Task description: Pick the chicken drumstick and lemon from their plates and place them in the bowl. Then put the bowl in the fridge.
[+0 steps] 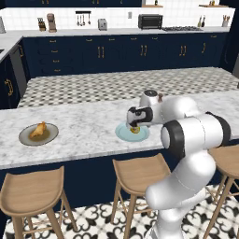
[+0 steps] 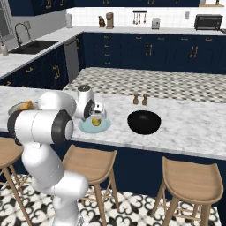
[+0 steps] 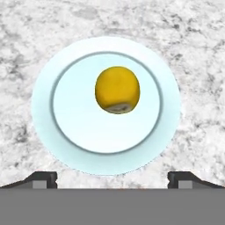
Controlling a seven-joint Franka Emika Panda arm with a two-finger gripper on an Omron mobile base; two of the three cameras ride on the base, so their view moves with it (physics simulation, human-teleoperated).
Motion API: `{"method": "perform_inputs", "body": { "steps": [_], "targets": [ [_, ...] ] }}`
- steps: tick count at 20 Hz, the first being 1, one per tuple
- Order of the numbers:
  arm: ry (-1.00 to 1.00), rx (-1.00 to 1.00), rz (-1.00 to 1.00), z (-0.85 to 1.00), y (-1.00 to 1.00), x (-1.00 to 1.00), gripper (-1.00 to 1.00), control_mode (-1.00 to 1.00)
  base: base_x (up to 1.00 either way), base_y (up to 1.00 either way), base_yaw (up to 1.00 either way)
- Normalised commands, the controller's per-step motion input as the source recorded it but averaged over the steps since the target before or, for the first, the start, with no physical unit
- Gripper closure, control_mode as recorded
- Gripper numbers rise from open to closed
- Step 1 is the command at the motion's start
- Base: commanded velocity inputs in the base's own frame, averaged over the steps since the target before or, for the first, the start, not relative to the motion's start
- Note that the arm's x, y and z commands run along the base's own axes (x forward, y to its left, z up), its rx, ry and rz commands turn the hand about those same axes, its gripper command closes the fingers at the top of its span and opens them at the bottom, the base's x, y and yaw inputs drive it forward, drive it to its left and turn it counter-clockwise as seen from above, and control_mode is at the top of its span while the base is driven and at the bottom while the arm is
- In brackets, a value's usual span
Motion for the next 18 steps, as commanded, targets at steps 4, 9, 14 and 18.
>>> {"method": "perform_inputs", "body": {
  "steps": [4, 9, 14, 18],
  "targets": [
    [0.00, 0.00, 0.00, -0.03, 0.00, 0.59, -1.00, -1.00, 0.00, 0.00, 0.00],
    [0.00, 0.00, 0.00, -0.22, 0.00, 0.33, -1.00, -1.00, 0.00, 0.00, 0.00],
    [0.00, 0.00, 0.00, -0.30, 0.06, 0.20, -1.00, -1.00, 0.00, 0.00, 0.00],
    [0.01, -0.01, 0.00, -0.24, 0.06, 0.23, -1.00, -1.00, 0.00, 0.00, 0.00]
  ]
}}
